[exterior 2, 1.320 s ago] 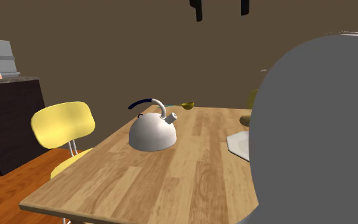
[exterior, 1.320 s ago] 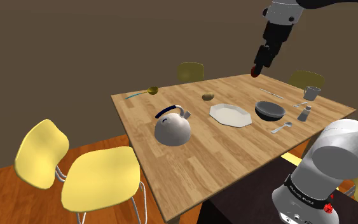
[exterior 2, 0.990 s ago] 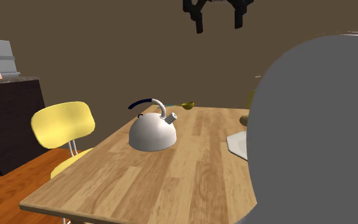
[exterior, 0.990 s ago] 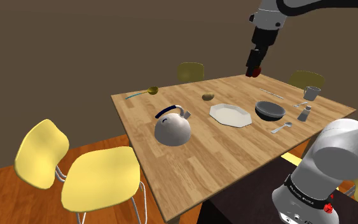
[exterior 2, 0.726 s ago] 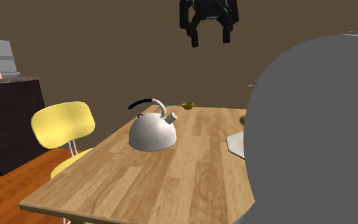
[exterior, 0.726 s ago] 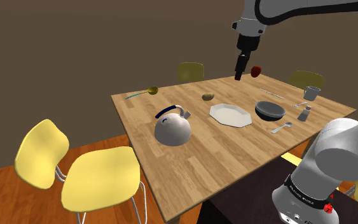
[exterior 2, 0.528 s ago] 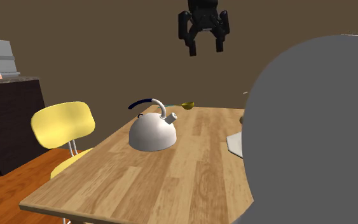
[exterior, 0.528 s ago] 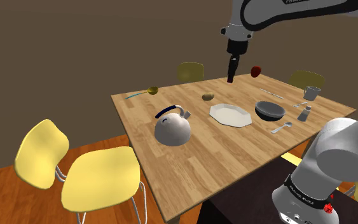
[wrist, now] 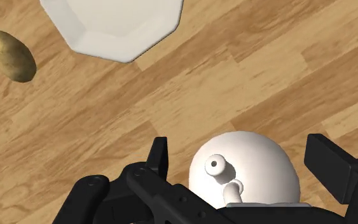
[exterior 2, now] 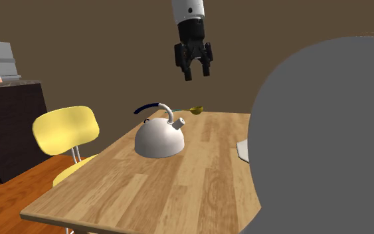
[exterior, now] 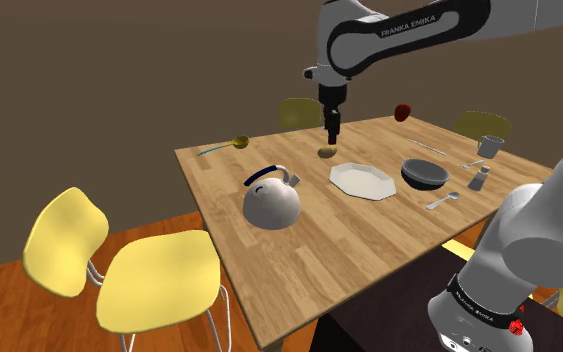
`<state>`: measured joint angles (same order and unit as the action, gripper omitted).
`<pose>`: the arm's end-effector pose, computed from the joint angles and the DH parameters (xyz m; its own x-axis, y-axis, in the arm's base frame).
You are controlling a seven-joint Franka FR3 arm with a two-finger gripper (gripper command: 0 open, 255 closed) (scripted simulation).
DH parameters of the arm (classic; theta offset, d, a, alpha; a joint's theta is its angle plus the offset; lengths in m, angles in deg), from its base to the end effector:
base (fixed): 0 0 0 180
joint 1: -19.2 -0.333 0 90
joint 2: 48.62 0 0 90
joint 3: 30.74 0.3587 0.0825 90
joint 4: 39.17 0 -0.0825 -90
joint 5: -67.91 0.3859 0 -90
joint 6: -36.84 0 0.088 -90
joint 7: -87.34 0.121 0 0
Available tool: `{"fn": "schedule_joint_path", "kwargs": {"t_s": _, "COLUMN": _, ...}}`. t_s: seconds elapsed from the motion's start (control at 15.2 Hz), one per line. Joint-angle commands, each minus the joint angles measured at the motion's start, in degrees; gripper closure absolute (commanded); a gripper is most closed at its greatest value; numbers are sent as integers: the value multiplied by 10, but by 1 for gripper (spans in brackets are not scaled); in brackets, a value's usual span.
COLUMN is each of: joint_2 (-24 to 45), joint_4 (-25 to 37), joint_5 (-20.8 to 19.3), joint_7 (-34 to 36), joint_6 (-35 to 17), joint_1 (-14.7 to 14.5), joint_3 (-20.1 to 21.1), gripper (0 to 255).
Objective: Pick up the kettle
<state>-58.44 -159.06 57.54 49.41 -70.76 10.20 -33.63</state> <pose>0.4932 0.0355 0.5220 0.6748 0.7253 -0.1362 0.7377 -0.6681 0.0975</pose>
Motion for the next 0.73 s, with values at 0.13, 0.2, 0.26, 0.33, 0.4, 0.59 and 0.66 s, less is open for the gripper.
{"fn": "schedule_joint_path", "kwargs": {"t_s": 0.13, "joint_2": 80, "joint_4": 42, "joint_5": -5, "joint_7": -67, "joint_6": -21, "joint_1": -16, "joint_3": 10, "gripper": 0}}
{"fn": "schedule_joint_path", "kwargs": {"t_s": 0.2, "joint_2": 98, "joint_4": 52, "joint_5": -6, "joint_7": -82, "joint_6": -26, "joint_1": -20, "joint_3": 13, "gripper": 0}}
{"fn": "schedule_joint_path", "kwargs": {"t_s": 0.26, "joint_2": 116, "joint_4": 62, "joint_5": -8, "joint_7": -97, "joint_6": -30, "joint_1": -24, "joint_3": 17, "gripper": 0}}
{"fn": "schedule_joint_path", "kwargs": {"t_s": 0.33, "joint_2": 134, "joint_4": 71, "joint_5": -10, "joint_7": -111, "joint_6": -34, "joint_1": -27, "joint_3": 21, "gripper": 0}}
{"fn": "schedule_joint_path", "kwargs": {"t_s": 0.4, "joint_2": 151, "joint_4": 81, "joint_5": -13, "joint_7": -125, "joint_6": -38, "joint_1": -31, "joint_3": 25, "gripper": 0}}
{"fn": "schedule_joint_path", "kwargs": {"t_s": 0.59, "joint_2": 202, "joint_4": 108, "joint_5": -22, "joint_7": -166, "joint_6": -49, "joint_1": -42, "joint_3": 38, "gripper": 0}}
{"fn": "schedule_joint_path", "kwargs": {"t_s": 0.66, "joint_2": 214, "joint_4": 114, "joint_5": -25, "joint_7": -176, "joint_6": -52, "joint_1": -45, "joint_3": 42, "gripper": 0}}
